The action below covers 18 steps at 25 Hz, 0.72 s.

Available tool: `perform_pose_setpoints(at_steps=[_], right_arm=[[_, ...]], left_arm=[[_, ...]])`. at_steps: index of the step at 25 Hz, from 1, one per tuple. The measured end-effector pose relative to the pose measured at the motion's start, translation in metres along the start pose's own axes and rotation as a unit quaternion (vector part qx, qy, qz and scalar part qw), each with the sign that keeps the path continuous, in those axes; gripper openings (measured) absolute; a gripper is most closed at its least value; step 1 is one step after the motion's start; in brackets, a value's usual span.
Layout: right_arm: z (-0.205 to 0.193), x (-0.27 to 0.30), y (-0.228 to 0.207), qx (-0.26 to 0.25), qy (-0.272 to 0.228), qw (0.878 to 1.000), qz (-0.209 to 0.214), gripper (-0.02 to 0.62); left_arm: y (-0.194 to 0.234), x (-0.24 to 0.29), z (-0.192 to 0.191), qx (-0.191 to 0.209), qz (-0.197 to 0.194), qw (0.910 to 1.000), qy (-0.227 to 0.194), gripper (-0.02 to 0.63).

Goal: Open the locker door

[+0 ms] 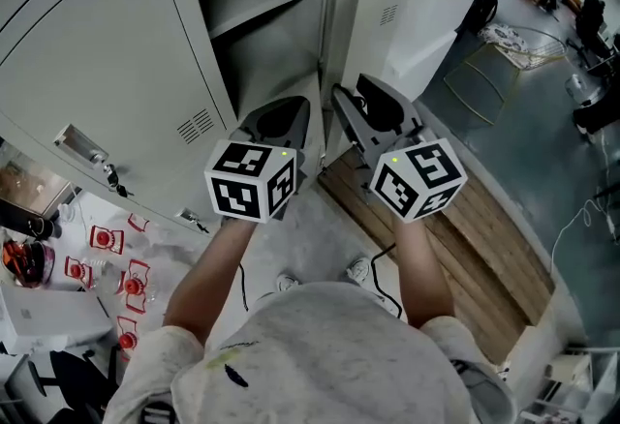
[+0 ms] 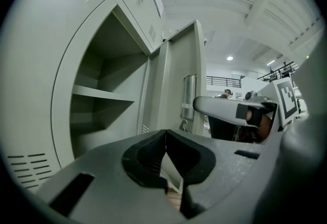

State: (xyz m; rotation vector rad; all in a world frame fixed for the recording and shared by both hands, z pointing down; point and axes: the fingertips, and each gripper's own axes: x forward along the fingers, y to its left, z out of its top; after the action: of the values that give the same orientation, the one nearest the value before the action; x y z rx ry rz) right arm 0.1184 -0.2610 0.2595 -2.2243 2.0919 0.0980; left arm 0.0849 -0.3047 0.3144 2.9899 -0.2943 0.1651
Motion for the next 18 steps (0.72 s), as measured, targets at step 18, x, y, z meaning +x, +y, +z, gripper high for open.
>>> perform_pose_setpoints(at_steps=[18], right_arm=[[0.006, -0.045, -0.072, -0.001, -0.01, 0.999, -0.051, 0.098]], left_arm=[[-0.065, 0.069, 0.001, 0.011, -0.061, 0.998, 0.011, 0.008]])
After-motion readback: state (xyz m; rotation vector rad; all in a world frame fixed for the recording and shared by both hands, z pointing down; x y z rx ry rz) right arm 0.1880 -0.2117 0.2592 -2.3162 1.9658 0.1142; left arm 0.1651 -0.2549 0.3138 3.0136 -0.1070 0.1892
